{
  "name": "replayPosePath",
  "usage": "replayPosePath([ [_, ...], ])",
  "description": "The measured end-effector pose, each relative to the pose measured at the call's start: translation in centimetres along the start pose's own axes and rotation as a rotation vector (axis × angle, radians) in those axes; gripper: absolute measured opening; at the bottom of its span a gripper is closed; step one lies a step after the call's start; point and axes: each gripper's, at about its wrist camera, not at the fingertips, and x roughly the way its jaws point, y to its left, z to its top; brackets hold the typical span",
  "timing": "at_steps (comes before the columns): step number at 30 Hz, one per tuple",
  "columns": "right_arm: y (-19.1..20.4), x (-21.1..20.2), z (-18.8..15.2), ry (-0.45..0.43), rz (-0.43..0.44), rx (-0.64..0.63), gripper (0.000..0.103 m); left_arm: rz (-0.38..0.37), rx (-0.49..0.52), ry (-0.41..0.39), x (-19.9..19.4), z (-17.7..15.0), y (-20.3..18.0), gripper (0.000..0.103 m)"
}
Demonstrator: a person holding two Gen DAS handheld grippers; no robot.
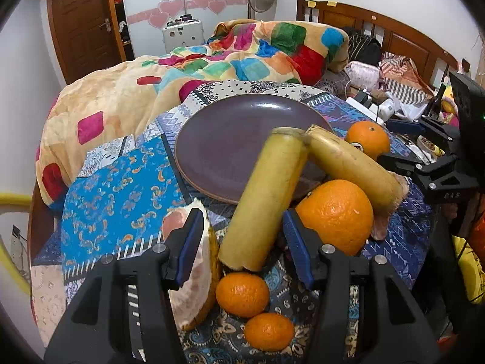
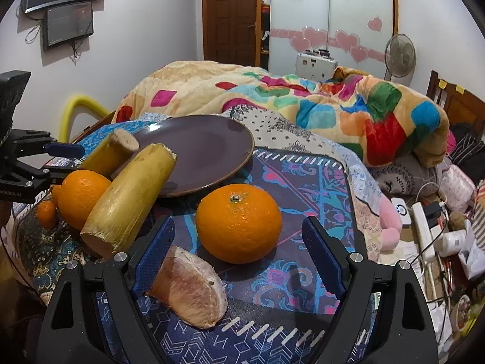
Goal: Organize fruits
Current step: 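Move left tool toward the yellow stalk while right tool approaches the orange, then close left tool on the yellow stalk while right tool grasps the orange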
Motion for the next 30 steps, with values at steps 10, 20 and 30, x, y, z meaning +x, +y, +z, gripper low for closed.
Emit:
replayPosePath([
  [10, -0.4, 0.9, 0.2, 0.024, 0.012, 0.008, 0.08, 0.006, -0.038, 0.027, 2.1, 1.7, 1.1, 0.05],
  [20, -0.6, 2.4, 0.2, 0.075, 0.049, 0.027, 0.067, 0.014, -0.058, 0.015, 2.1, 1.6, 1.1, 0.047],
  [30, -0.5, 2.3, 0.1, 0.072, 0.047, 0.02, 0.064, -0.018, -0.1, 0.023, 1.5, 1.5, 1.5, 0.043],
])
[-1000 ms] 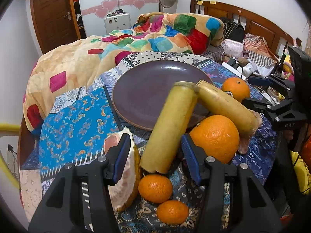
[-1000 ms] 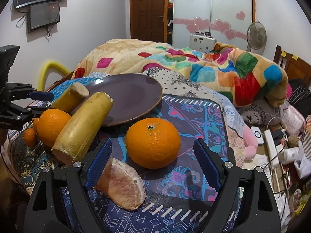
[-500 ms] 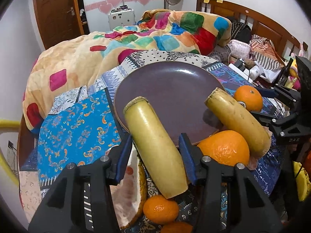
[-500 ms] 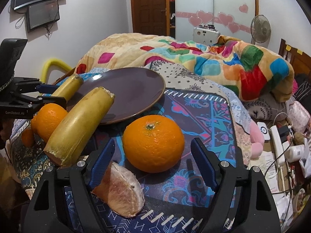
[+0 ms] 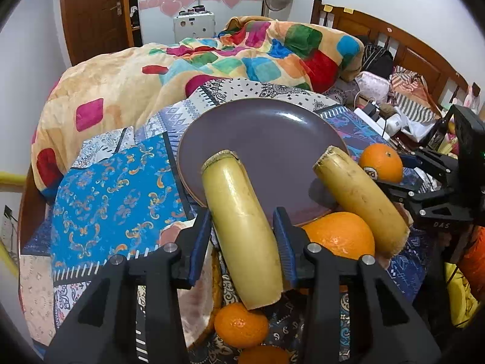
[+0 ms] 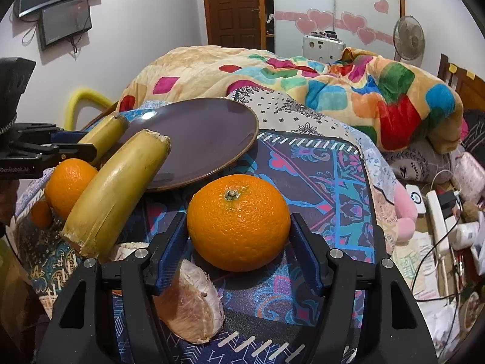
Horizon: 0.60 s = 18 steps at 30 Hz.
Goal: Organize fruits
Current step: 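Close left tool on the yellow stalk while right tool grasps the orange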
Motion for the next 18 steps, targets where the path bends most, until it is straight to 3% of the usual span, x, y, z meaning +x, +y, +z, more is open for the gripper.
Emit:
replayPosePath([
  [7, 0.0, 0.1, 0.0, 0.0, 0.006, 0.007, 0.064, -0.019, -0.052, 0.052, 1.1, 0.7, 0.5, 0.044],
  [18, -0.3, -0.8, 0.0, -0.022, -0.008, 0.018, 0.062, -0.005, -0.044, 0.004, 0.0, 0.9, -0.6, 0.038],
])
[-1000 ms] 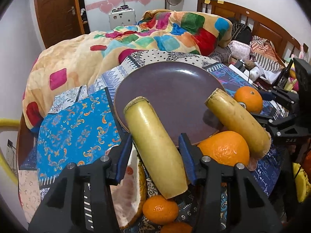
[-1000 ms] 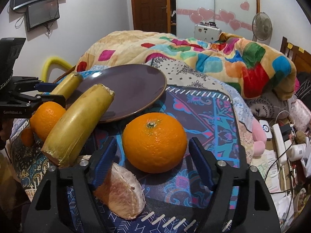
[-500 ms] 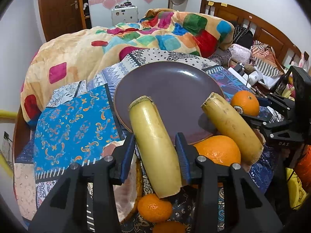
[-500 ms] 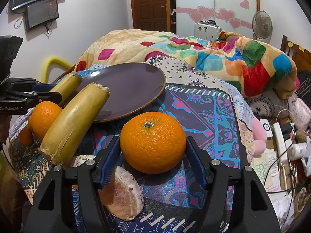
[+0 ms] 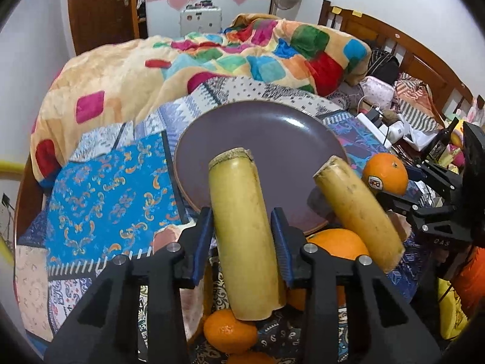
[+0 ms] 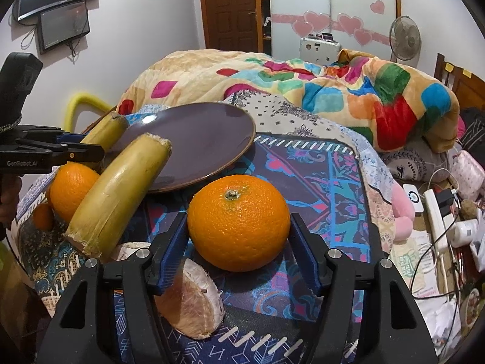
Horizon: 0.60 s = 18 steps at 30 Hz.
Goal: Organize fruits
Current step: 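Close left tool on the yellow stalk while right tool grasps the orange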
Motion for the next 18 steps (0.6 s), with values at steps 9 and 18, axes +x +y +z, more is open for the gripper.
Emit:
replayPosePath([
  [9, -0.2, -2.6, 1.5, -0.086, -0.017, 0.013, 0.062, 0.007, 0.005, -0.078, -3.3, 1.1, -0.5, 0.034],
  [18, 0.2, -4.5, 3.9, -0.166, -0.025, 0.01, 0.062, 0.009, 0.009, -0.157, -5.7, 2.8, -0.8, 0.034],
])
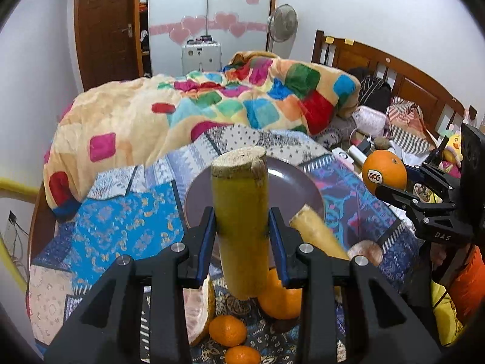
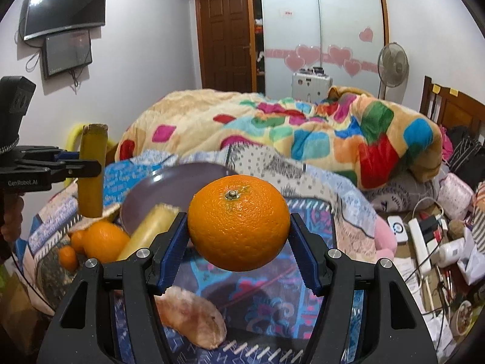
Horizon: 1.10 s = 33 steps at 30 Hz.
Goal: Organize fruits
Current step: 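Set the yellow stalk on the purple plate while right tool places the orange there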
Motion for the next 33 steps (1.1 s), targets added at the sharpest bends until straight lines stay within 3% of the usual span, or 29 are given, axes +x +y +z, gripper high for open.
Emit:
replayPosePath([
  [8, 0.5, 1.2, 2.5, -0.053, 0.007, -0.013, 0.062, -0.004, 0.001, -0.011, 1.2, 1.7, -0.1, 0.034],
  [15, 1.5, 3.5, 3.4, -0.05, 0.019, -0.033, 0.062, -0.013, -0.007, 0.03, 3.5, 2.1, 0.5, 0.034],
  [26, 2.0, 9.1, 3.4, 0.062, 0.04, -0.05, 0.062, -0.021, -0.043, 0.136, 8.2, 2.4, 2.1, 0.034],
  [33, 1.9, 11.5, 3.4, 0.128, 0.062, -0.033, 0.062, -0.016, -0.033, 0.125, 9.6, 3.4, 1.9, 0.034],
])
